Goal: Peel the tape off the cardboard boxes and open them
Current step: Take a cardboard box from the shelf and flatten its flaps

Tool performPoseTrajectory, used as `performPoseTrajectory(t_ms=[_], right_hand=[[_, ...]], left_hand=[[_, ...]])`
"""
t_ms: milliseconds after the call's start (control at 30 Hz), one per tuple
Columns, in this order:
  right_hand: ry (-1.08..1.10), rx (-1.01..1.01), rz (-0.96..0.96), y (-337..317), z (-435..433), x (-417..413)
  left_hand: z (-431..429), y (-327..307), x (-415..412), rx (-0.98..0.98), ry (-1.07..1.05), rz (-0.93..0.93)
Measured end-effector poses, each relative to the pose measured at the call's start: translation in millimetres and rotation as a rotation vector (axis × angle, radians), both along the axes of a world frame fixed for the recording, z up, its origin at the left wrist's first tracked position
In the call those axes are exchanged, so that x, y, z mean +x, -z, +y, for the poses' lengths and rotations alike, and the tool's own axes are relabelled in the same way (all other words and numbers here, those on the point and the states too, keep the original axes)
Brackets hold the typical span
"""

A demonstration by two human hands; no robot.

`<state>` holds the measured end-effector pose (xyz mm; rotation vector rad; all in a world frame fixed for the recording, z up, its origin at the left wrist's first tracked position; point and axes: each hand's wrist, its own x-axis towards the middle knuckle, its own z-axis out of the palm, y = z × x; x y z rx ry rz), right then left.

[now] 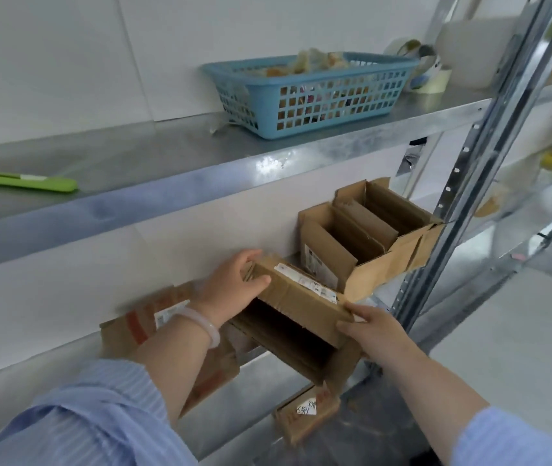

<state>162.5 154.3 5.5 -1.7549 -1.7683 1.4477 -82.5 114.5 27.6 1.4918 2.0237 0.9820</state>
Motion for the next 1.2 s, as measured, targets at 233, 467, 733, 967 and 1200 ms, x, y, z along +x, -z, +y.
performPoseTrajectory(t_ms=[233,467,733,967,1200], right_hand=[[0.196,-0.284,0.219,-8.7,43.8,-7.5],[0.327,-0.472,0.494,-7.3,66.9,-8.6],[0.362,-0.457,0.481,6.6,77.6,-11.9],[0.365,-0.388,0.535,35.0,69.0,-4.3],[-0.003,-0.444,0.080,63.2,47.8,-17.7]], left_hand=[[29.0,-8.1,-12.0,0.112,-0.113,0.119],[13.1,27.2,38.4,-0.020,-0.129,-0.181],[34.6,43.1,52.4,-0.133,-0.005,-0.166],[27.5,47.9,57.0,-0.138,0.000,-0.071],[-11.2,48.3,61.0,-0.114,-0.050,0.078]])
